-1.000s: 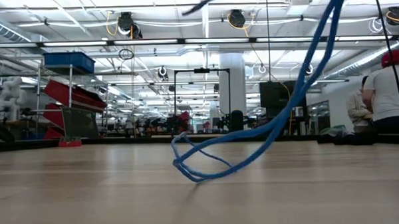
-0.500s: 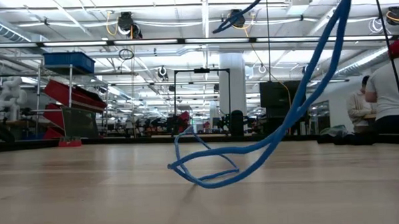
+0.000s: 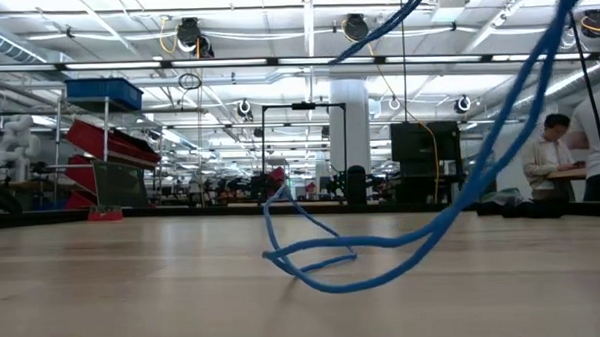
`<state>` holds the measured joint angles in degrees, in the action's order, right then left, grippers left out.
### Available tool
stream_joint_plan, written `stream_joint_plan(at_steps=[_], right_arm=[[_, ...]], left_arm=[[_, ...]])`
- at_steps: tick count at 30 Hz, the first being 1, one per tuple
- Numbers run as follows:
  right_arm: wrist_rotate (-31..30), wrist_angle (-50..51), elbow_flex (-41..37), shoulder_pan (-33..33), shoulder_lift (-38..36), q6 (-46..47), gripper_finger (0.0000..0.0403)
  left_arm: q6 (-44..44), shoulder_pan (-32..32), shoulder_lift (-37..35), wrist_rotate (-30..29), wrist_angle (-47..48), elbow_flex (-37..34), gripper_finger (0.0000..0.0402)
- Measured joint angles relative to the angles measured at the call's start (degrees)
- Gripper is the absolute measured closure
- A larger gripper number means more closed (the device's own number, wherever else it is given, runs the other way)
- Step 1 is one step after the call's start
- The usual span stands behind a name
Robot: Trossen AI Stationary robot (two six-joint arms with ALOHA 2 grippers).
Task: Coil cords
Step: Coil the blue wire onto a spool
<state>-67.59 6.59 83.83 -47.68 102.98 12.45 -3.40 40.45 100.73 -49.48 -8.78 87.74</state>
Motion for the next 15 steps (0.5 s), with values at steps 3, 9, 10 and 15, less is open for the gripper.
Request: stream_joint_plan(at_steps=[3,9,10,15], right_arm=[[0.0,1.3,0.0,-0.1,0.0,0.2,0.0403],[0.1,2.8,0.0,-0.2,0.0,0.4,0.0403],[0.1,2.8,0.0,-0.3,0.0,0.4,0.0403],[1.4,3.9,0.0,-0.6,0.0,-0.3,0.0403]], left_arm=[[-0.3,0.3,-0.2,-1.5,0.2,0.0,0.0395],[-0.5,1.0,-1.0,-3.0,1.7,0.0,0.0395],[-0.5,1.0,-1.2,-3.2,2.4,0.0,0.0395],[-0.1,1.7,-1.8,-5.1,4.0,0.0,0.0395]])
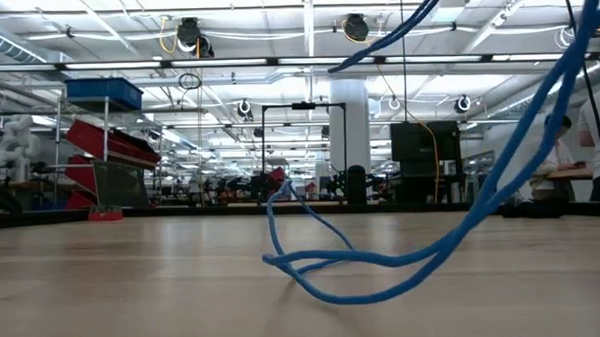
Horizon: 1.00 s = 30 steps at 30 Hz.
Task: Coil cords
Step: Coil the blue wire onto a spool
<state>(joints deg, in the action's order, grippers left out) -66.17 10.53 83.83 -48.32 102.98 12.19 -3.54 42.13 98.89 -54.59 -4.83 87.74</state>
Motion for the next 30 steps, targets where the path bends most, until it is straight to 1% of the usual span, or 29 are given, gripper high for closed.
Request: stream_joint_plan(at_steps=[2,8,14,16,20,25,27,30], right_arm=[[1.8,0.3,0.0,-0.1,0.0,-0.9,0.0403],[9.9,0.8,0.0,0.0,0.0,-2.4,0.0403],[10.9,2.4,0.0,-0.1,-0.1,-3.7,0.0402],[12.0,3.2,0.0,-0.1,-0.1,-3.5,0.0398],[14.8,8.0,0.0,-0.2,0.0,0.9,0.0373],[15.0,16.1,-0.1,-0.2,0.0,10.9,0.0336],[16.2,18.4,-0.1,-0.2,0.0,14.3,0.0326],[18.6,19.8,-0.1,-0.2,0.0,16.6,0.0315]], left_arm=[[-0.3,0.4,0.0,0.0,0.1,0.0,0.0395],[0.1,0.3,0.0,0.0,2.9,0.0,0.0395],[0.1,0.3,0.0,0.0,3.0,0.0,0.0395],[0.1,0.3,0.0,0.0,3.0,0.0,0.0395],[0.2,0.3,-0.5,-0.6,2.4,0.0,0.0395],[0.0,0.2,-0.5,-1.3,2.4,0.1,0.0395],[-0.3,0.1,-0.5,-2.1,2.5,0.1,0.0395],[-0.3,-0.4,-0.5,-2.1,2.6,0.1,0.0395]])
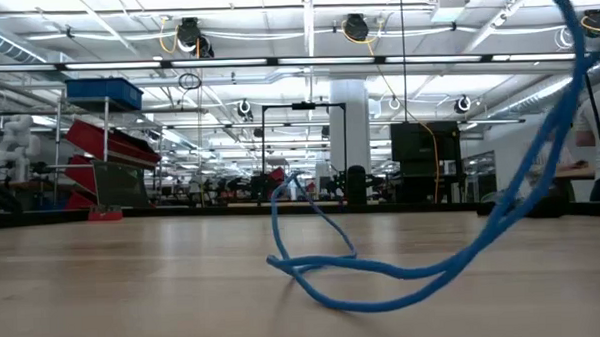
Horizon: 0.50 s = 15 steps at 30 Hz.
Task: Coil cords
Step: Coil the blue wire onto a spool
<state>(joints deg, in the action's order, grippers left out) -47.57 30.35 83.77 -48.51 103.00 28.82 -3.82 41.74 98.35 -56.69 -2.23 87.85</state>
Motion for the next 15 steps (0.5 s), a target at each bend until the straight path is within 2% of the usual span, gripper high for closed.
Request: stream_joint_plan(at_steps=[10,15], right_arm=[[1.2,-0.2,0.0,-0.3,0.0,5.7,0.0314],[-4.3,-0.9,-0.6,-1.6,0.6,6.0,0.0314]], left_arm=[[0.4,-1.2,0.0,0.9,2.4,0.0,0.0395],[0.4,-1.2,-0.2,1.1,2.4,0.0,0.0395]])
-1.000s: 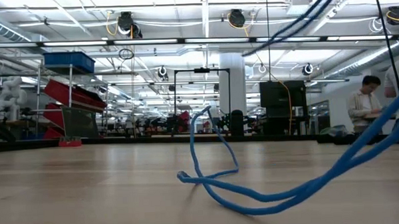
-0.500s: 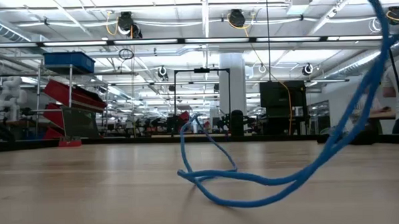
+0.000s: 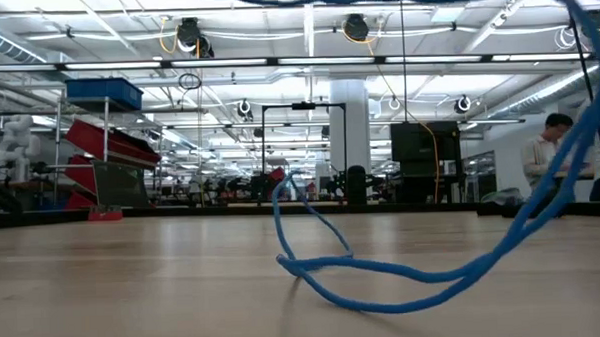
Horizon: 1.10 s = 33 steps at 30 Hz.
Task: Coil cords
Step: Coil the blue wire onto a spool
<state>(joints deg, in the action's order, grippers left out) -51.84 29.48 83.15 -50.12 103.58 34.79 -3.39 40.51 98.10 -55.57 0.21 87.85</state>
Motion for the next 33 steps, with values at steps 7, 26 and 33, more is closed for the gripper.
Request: stream_joint_plan(at_steps=[7,26,33], right_arm=[[-0.3,-9.6,-6.8,-0.2,0.5,0.4,0.0314],[10.2,-29.5,-17.6,1.7,0.5,-3.7,0.0314],[11.1,-25.9,-17.6,1.4,1.0,3.3,0.0314]], left_arm=[[0.0,0.3,-1.1,1.1,0.6,0.0,0.0395],[-0.5,0.3,-1.6,-0.9,2.4,0.0,0.0395],[-1.4,0.3,-2.6,-1.8,2.5,0.0,0.0395]])
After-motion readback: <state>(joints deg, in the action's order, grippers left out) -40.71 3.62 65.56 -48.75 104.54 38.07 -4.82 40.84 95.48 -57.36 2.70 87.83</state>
